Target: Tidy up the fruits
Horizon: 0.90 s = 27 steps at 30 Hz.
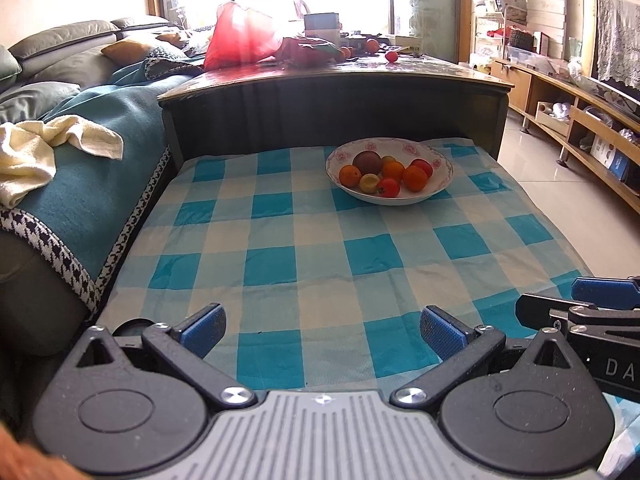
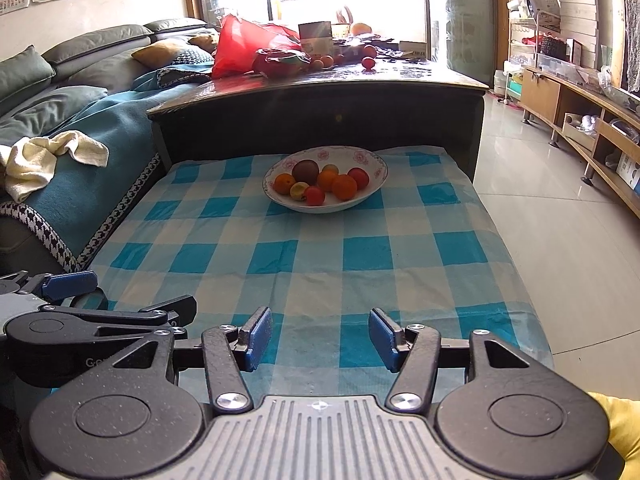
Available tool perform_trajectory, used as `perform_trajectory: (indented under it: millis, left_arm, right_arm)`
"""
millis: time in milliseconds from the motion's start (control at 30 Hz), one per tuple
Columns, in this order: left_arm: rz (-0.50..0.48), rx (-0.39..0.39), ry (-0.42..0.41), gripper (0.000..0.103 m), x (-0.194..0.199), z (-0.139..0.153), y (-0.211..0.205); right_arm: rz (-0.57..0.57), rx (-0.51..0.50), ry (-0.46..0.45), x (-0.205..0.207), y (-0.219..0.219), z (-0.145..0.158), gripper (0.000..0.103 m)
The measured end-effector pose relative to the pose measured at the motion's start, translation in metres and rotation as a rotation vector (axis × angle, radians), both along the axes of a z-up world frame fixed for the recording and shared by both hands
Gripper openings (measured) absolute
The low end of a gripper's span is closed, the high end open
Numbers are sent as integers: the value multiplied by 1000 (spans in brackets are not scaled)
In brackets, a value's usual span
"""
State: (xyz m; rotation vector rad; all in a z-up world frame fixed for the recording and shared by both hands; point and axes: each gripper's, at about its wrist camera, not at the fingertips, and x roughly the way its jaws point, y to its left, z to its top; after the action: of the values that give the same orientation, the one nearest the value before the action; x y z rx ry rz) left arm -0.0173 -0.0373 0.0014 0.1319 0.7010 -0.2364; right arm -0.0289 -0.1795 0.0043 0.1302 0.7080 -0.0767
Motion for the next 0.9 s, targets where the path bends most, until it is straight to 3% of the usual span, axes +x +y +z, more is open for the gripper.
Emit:
perform_trajectory:
  millis: [433, 900]
  left_arm:
    - [-4, 71, 0, 103, -7, -1, -5]
    - [17, 84, 27, 103, -11, -5, -2]
  right_arm:
    - [6, -2, 4, -7, 3, -1, 50]
    - [16, -7, 15, -8, 8, -3, 50]
